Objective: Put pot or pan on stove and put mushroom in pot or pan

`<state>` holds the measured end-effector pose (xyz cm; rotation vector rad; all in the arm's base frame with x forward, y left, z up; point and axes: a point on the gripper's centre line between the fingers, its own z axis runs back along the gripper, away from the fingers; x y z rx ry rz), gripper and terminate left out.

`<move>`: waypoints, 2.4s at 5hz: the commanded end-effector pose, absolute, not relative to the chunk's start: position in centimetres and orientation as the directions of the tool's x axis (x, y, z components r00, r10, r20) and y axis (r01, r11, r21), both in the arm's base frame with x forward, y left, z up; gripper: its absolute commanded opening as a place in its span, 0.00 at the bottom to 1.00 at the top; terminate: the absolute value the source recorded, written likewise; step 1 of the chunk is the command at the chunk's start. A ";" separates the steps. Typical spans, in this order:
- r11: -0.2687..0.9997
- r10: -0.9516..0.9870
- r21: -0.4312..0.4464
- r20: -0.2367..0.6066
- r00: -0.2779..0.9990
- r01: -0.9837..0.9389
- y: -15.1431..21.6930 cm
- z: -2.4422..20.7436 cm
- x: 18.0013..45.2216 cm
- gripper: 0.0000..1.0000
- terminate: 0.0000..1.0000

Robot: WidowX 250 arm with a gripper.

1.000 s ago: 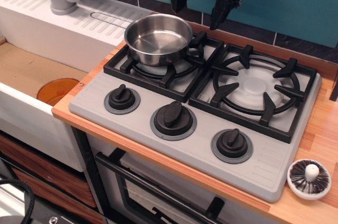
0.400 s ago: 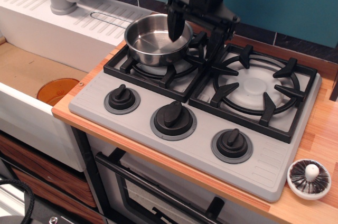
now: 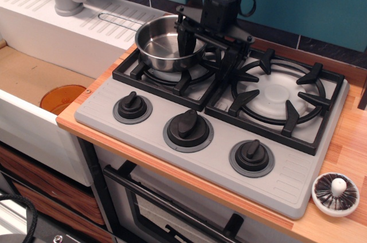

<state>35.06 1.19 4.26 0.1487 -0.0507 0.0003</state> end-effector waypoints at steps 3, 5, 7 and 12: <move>0.990 0.005 0.141 0.091 0.996 -0.018 1.1 7.9 35.8 0.00 0.00; 0.989 -0.024 0.150 0.101 0.995 0.008 1.1 8.9 36.0 0.00 0.00; 0.981 -0.040 0.191 0.044 0.998 0.030 -0.1 14.1 34.6 0.00 0.00; 0.971 0.055 0.228 0.091 0.994 -0.074 -11.3 12.2 36.3 0.00 0.00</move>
